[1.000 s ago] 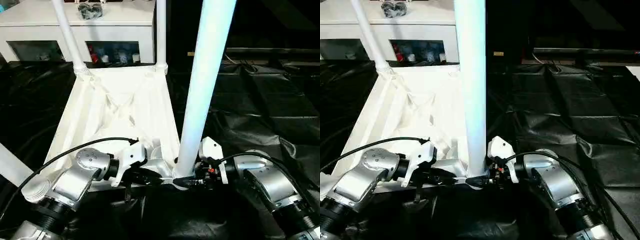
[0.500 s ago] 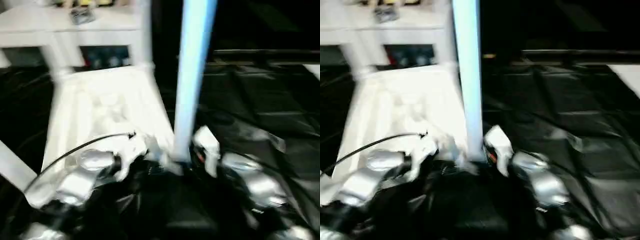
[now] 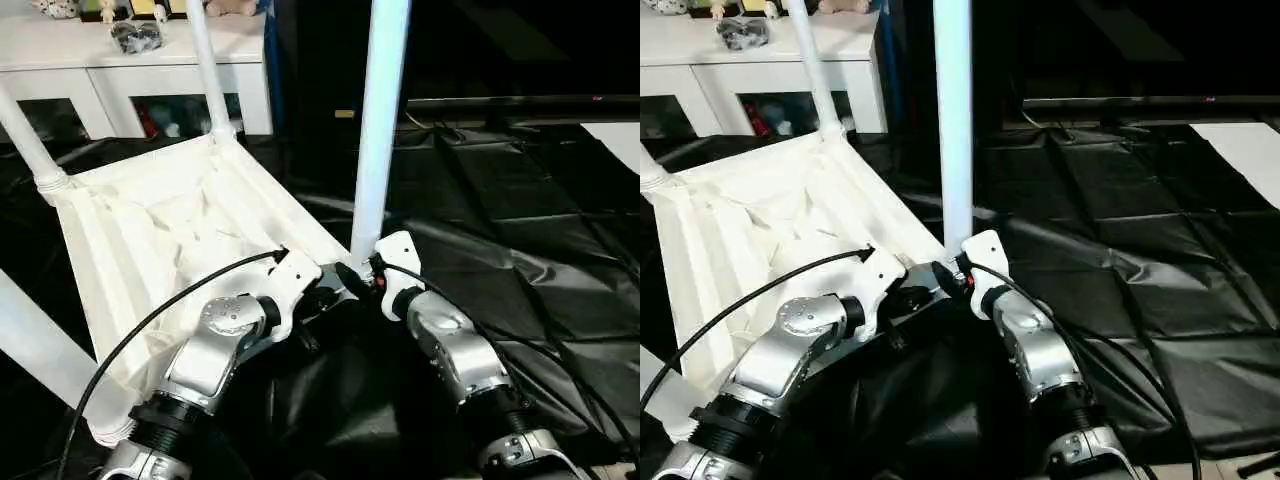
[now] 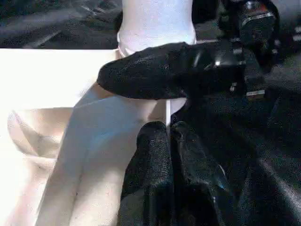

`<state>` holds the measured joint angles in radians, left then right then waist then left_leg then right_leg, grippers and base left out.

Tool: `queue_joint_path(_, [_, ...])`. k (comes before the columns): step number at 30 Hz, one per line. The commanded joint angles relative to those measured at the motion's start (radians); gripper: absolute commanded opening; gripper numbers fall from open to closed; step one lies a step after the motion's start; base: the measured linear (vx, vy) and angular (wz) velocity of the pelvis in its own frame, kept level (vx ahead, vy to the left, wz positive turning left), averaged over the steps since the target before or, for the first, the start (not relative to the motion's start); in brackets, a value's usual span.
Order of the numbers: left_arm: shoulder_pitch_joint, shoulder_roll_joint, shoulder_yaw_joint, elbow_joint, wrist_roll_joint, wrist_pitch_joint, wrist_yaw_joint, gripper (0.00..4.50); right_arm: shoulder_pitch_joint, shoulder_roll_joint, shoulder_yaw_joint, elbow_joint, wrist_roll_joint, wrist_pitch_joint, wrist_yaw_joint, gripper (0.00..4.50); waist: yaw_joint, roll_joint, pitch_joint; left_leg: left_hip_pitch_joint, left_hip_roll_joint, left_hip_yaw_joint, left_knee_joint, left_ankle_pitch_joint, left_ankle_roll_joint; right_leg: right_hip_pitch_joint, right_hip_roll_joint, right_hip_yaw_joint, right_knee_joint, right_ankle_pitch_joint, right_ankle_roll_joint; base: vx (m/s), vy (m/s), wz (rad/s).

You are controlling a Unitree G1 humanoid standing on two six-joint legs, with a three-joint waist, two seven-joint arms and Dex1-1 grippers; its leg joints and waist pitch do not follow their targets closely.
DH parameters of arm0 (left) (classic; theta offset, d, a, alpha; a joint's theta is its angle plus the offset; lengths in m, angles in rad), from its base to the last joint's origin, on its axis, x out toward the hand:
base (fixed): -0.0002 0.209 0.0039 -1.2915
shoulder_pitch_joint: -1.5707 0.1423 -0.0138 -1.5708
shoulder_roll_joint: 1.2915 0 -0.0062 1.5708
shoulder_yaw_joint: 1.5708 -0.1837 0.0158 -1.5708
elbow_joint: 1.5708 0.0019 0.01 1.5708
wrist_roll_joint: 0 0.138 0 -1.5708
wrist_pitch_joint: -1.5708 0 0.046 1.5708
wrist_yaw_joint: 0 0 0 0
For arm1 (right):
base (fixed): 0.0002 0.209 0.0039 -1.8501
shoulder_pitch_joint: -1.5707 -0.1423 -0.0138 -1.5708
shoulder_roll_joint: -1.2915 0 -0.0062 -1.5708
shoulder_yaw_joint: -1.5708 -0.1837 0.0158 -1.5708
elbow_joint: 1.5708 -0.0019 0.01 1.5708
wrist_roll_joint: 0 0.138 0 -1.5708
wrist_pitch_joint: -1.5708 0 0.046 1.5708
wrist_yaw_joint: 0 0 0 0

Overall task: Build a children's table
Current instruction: Rotate leg to tighten

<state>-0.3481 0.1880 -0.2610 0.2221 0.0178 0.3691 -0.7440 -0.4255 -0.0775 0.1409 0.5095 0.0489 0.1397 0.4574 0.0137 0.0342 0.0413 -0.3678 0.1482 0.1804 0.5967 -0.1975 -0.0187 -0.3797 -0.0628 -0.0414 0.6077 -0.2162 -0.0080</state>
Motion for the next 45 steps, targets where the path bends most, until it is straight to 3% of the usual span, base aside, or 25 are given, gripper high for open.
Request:
queue_joint_path(1, [0.019, 0.006, -0.052, -0.025, -0.043, -0.027, -0.094, 0.00, 0.006, -0.015, 0.054, -0.002, 0.012, 0.005, 0.096, 3.86, 0.009, -0.008, -0.041, 0.007, 0.083, -0.038, -0.088, -0.306, 0.013, 0.021, -0.095, 0.056, -0.090, -0.273, -0.203, 0.000, 0.000, 0.00])
queue_joint_path(3, [0.025, 0.024, -0.052, -0.032, -0.047, -0.030, -0.116, 0.00, 0.011, -0.040, 0.063, -0.021, 0.016, -0.001, 0.145, 3.86, 0.017, -0.010, -0.043, 0.009, 0.082, -0.034, -0.083, -0.271, 0.029, 0.022, -0.094, 0.057, -0.087, -0.227, -0.213, 0.000, 0.000, 0.00])
queue_joint_path(5, [0.036, 0.064, -0.053, -0.046, -0.060, -0.040, -0.174, 0.00, 0.026, -0.099, 0.080, -0.075, 0.038, -0.003, 0.273, 3.86, 0.028, -0.010, -0.047, 0.003, 0.084, -0.033, -0.079, -0.203, 0.055, 0.033, -0.094, 0.055, -0.076, -0.138, -0.224, 0.000, 0.000, 0.00])
queue_joint_path(6, [0.039, 0.075, -0.054, -0.050, -0.064, -0.039, -0.188, 0.00, 0.031, -0.115, 0.085, -0.090, 0.046, -0.002, 0.307, 3.86, 0.028, -0.010, -0.047, 0.003, 0.084, -0.033, -0.079, -0.203, 0.055, 0.033, -0.094, 0.055, -0.076, -0.138, -0.224, 0.000, 0.000, 0.00])
queue_joint_path(7, [0.045, 0.113, -0.060, -0.059, -0.073, -0.047, -0.243, 0.00, 0.047, -0.172, 0.102, -0.141, 0.070, -0.004, 0.416, 3.86, 0.036, -0.009, -0.051, 0.009, 0.085, -0.029, -0.074, -0.170, 0.076, 0.031, -0.089, 0.053, -0.071, -0.074, -0.237, 0.000, 0.000, 0.00])
queue_joint_path(8, [0.047, 0.129, -0.062, -0.063, -0.078, -0.049, -0.267, 0.00, 0.053, -0.197, 0.110, -0.162, 0.080, -0.008, 0.461, 3.86, 0.041, -0.009, -0.052, 0.008, 0.085, -0.029, -0.072, -0.141, 0.091, 0.035, -0.089, 0.052, -0.064, -0.031, -0.246, 0.000, 0.000, 0.00])
queue_joint_path(12, [0.049, 0.196, -0.073, -0.070, -0.099, -0.063, -0.368, 0.00, 0.072, -0.293, 0.135, -0.235, 0.118, -0.003, 0.630, 3.86, 0.052, -0.010, -0.052, 0.006, 0.087, -0.030, -0.070, -0.116, 0.113, 0.038, -0.089, 0.048, -0.057, 0.006, -0.260, 0.000, 0.000, 0.00])
queue_joint_path(19, [0.035, 0.266, -0.090, -0.064, -0.117, -0.083, -0.479, 0.00, 0.072, -0.349, 0.174, -0.282, 0.140, 0.005, 0.756, 3.69, 0.052, -0.011, -0.044, 0.014, 0.091, -0.028, -0.080, -0.200, 0.064, 0.030, -0.088, 0.049, -0.071, -0.150, -0.257, 0.000, 0.000, 0.00])
queue_joint_path(26, [0.015, 0.278, -0.092, -0.051, -0.130, -0.088, -0.507, 0.00, 0.079, -0.360, 0.207, -0.303, 0.131, 0.012, 0.800, 3.01, 0.060, -0.014, -0.049, 0.012, 0.091, -0.024, -0.076, -0.160, 0.059, 0.033, -0.090, 0.049, -0.064, -0.103, -0.256, 0.000, 0.000, 0.00])
queue_joint_path(33, [0.029, 0.272, -0.089, -0.051, -0.124, -0.097, -0.485, 0.00, 0.091, -0.356, 0.209, -0.313, 0.132, 0.018, 0.787, 2.67, 0.069, -0.015, -0.050, 0.012, 0.090, -0.022, -0.072, -0.140, 0.070, 0.034, -0.090, 0.048, -0.062, -0.084, -0.255, 0.000, 0.000, 0.00])
queue_joint_path(36, [0.034, 0.255, -0.079, -0.047, -0.121, -0.094, -0.452, 0.00, 0.103, -0.328, 0.193, -0.293, 0.117, 0.016, 0.719, 2.63, 0.069, -0.015, -0.049, 0.012, 0.091, -0.023, -0.074, -0.148, 0.062, 0.032, -0.090, 0.048, -0.064, -0.104, -0.250, 0.000, 0.000, 0.00])
queue_joint_path(38, [0.028, 0.228, -0.071, -0.032, -0.102, -0.094, -0.391, 0.00, 0.107, -0.285, 0.170, -0.257, 0.099, -0.003, 0.628, 2.62, 0.066, -0.014, -0.043, 0.015, 0.091, -0.024, -0.080, -0.193, 0.042, 0.028, -0.090, 0.050, -0.072, -0.168, -0.242, 0.000, 0.000, 0.00])
queue_joint_path(41, [0.016, 0.187, -0.061, -0.010, -0.084, -0.081, -0.304, 0.00, 0.106, -0.231, 0.140, -0.207, 0.070, -0.021, 0.498, 2.62, 0.056, -0.017, -0.037, 0.021, 0.087, -0.029, -0.088, -0.292, -0.013, 0.024, -0.094, 0.051, -0.088, -0.347, -0.200, 0.000, 0.000, 0.00])
queue_joint_path(43, [0.003, 0.143, -0.051, 0.006, -0.073, -0.069, -0.230, 0.00, 0.096, -0.183, 0.118, -0.153, 0.040, -0.008, 0.368, 2.61, 0.045, -0.015, -0.036, 0.017, 0.088, -0.033, -0.092, -0.305, -0.026, 0.024, -0.092, 0.051, -0.089, -0.373, -0.181, 0.000, 0.000, 0.00])
queue_joint_path(45, [-0.011, 0.098, -0.044, 0.021, -0.058, -0.047, -0.157, 0.00, 0.086, -0.134, 0.090, -0.102, 0.025, 0.024, 0.247, 2.61, 0.034, -0.016, -0.035, 0.020, 0.085, -0.035, -0.092, -0.342, -0.039, 0.020, -0.093, 0.049, -0.094, -0.413, -0.173, 0.000, 0.000, 0.00])
